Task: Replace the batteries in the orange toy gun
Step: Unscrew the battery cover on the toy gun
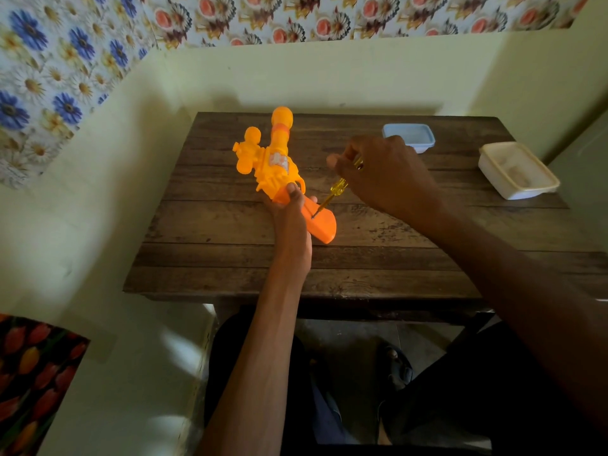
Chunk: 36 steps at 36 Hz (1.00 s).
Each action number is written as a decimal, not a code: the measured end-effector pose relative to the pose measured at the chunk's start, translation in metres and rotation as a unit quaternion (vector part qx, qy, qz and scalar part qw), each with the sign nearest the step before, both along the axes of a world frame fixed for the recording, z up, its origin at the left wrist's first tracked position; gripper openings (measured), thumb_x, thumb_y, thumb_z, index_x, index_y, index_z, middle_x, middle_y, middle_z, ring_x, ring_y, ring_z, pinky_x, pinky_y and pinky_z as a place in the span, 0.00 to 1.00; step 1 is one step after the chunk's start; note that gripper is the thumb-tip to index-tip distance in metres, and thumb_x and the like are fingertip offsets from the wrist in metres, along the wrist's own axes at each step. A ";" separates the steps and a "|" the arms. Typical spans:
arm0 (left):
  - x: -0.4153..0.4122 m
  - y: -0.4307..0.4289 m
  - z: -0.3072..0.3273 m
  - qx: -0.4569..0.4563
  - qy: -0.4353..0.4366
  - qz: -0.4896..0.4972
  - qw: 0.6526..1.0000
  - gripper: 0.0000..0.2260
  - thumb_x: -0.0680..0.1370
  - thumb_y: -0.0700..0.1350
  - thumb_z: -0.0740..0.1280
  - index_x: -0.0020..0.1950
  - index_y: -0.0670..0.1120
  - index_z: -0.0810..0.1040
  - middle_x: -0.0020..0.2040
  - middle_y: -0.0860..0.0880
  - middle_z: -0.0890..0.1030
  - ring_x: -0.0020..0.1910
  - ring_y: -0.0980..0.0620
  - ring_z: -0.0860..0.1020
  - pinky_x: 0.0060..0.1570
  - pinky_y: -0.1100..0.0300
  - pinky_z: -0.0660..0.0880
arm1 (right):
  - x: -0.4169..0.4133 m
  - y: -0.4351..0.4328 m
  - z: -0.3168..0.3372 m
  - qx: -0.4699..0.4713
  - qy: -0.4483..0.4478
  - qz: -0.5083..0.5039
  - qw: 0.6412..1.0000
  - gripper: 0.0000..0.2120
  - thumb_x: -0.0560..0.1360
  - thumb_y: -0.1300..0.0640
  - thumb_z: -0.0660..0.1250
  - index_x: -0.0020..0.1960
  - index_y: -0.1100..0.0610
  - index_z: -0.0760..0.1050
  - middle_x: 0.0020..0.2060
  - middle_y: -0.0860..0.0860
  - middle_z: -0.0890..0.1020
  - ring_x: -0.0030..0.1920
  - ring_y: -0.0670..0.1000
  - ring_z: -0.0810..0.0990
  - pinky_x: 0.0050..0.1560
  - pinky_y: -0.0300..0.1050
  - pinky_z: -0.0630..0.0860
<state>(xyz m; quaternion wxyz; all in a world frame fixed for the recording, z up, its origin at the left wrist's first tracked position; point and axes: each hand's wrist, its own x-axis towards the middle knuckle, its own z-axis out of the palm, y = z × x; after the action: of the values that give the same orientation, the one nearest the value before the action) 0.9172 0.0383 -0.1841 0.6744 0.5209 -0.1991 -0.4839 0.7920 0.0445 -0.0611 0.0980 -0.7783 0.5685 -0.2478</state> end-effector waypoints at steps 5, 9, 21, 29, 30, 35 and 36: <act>0.001 0.001 -0.002 -0.003 -0.006 -0.006 1.000 0.23 0.81 0.52 0.61 0.75 0.49 0.61 0.64 0.45 0.76 0.49 0.52 0.81 0.43 0.57 0.76 | 0.000 -0.001 0.002 0.003 -0.007 0.000 1.000 0.11 0.77 0.48 0.65 0.46 0.54 0.79 0.37 0.48 0.79 0.40 0.50 0.80 0.41 0.47 0.77; 0.001 0.000 -0.002 -0.007 0.000 -0.011 1.000 0.23 0.82 0.52 0.61 0.75 0.49 0.61 0.64 0.45 0.76 0.48 0.52 0.81 0.43 0.56 0.76 | -0.003 0.000 0.006 0.021 -0.023 0.011 0.999 0.05 0.75 0.53 0.66 0.47 0.52 0.79 0.35 0.42 0.76 0.40 0.46 0.78 0.35 0.38 0.72; 0.000 0.001 0.001 -0.001 -0.002 -0.009 1.000 0.21 0.82 0.51 0.60 0.74 0.47 0.63 0.60 0.48 0.76 0.44 0.54 0.80 0.39 0.57 0.76 | -0.010 0.001 0.011 0.062 -0.057 0.028 0.996 0.06 0.73 0.58 0.68 0.49 0.55 0.81 0.35 0.40 0.75 0.36 0.41 0.75 0.40 0.36 0.74; -0.001 0.001 0.001 -0.005 -0.005 -0.008 1.000 0.22 0.82 0.51 0.60 0.74 0.47 0.63 0.61 0.45 0.76 0.42 0.55 0.80 0.40 0.56 0.76 | -0.009 -0.002 0.006 0.079 -0.074 0.035 0.993 0.07 0.78 0.56 0.65 0.52 0.55 0.80 0.41 0.45 0.80 0.37 0.40 0.74 0.35 0.29 0.68; -0.001 0.001 0.001 -0.005 -0.004 -0.008 1.000 0.21 0.82 0.51 0.60 0.74 0.46 0.64 0.60 0.46 0.76 0.42 0.55 0.80 0.41 0.56 0.76 | -0.008 -0.002 0.006 0.078 -0.079 0.033 0.993 0.07 0.78 0.54 0.65 0.51 0.55 0.80 0.41 0.45 0.79 0.37 0.40 0.74 0.36 0.31 0.68; -0.001 0.000 0.000 -0.001 -0.009 -0.003 1.000 0.22 0.82 0.52 0.61 0.74 0.46 0.63 0.63 0.44 0.77 0.43 0.54 0.81 0.42 0.55 0.76 | -0.003 -0.004 0.005 0.061 -0.079 0.033 0.994 0.06 0.79 0.55 0.65 0.50 0.54 0.80 0.44 0.47 0.80 0.43 0.45 0.77 0.40 0.37 0.71; -0.001 0.000 0.000 0.000 -0.009 -0.002 1.000 0.22 0.82 0.52 0.61 0.74 0.46 0.63 0.64 0.44 0.77 0.44 0.54 0.81 0.42 0.55 0.76 | -0.004 -0.004 0.004 0.059 -0.082 0.034 0.994 0.05 0.78 0.57 0.65 0.50 0.54 0.80 0.44 0.47 0.80 0.43 0.44 0.77 0.41 0.36 0.71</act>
<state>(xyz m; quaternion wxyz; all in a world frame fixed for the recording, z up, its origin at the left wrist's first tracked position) 0.9160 0.0386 -0.1841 0.6715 0.5248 -0.2057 -0.4810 0.7885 0.0409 -0.0566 0.1987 -0.7669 0.5457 -0.2732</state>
